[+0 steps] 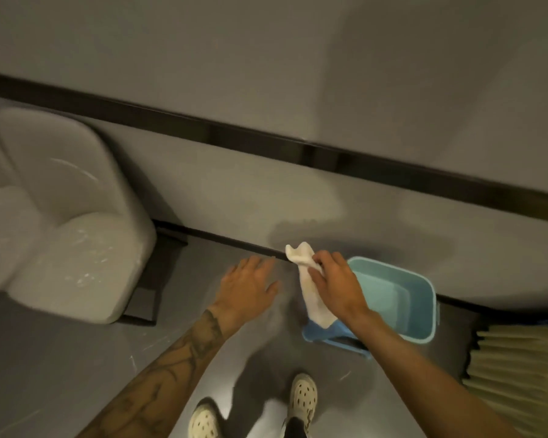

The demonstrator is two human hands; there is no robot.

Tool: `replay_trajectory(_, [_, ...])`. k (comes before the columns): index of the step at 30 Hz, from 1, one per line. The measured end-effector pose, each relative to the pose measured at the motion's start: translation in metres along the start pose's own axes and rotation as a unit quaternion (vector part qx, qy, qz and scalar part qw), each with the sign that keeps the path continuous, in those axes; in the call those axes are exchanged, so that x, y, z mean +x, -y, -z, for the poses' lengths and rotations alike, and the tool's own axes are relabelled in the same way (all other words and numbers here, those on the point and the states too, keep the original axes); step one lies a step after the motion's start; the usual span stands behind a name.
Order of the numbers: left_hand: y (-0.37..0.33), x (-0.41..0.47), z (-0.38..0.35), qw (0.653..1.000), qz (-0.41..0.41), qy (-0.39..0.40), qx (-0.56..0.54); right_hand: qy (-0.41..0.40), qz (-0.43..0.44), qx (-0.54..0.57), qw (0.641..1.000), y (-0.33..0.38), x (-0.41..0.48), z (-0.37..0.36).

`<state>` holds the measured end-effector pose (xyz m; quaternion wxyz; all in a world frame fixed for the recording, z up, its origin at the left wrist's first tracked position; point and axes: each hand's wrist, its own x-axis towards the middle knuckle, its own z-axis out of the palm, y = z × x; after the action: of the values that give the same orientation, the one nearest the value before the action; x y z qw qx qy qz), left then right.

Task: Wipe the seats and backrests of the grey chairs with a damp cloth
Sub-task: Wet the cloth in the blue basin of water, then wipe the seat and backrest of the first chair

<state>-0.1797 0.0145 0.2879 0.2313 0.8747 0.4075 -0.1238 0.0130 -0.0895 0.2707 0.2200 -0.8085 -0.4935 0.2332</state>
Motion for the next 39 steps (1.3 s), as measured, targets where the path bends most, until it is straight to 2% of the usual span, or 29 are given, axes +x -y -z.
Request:
replay_trajectory(5, [0.098,-0.073,0.054,0.999,0.032,-0.038,0.013,0.007,0.040,0.000,0.999,0.122,-0.009,-0.030])
replay_trajectory(12, [0.262,-0.171,0.105,0.994,0.070,-0.087,0.011,0.012,0.072,0.005,0.997,0.286,-0.019,-0.114])
replay_trajectory(20, [0.427,-0.237,0.150,0.988,0.127,-0.088,0.013,0.028,0.090,0.010,0.995,0.439,-0.004,-0.202])
replay_trajectory(30, [0.606,-0.215,0.192,0.989,0.132,-0.055,0.021,0.019,0.069,0.012,0.997,0.543,0.080,-0.316])
replay_trajectory(39, [0.723,-0.160,0.216,0.996,0.079,-0.015,0.035,-0.024,-0.029,0.017,0.999,0.594,0.121,-0.379])
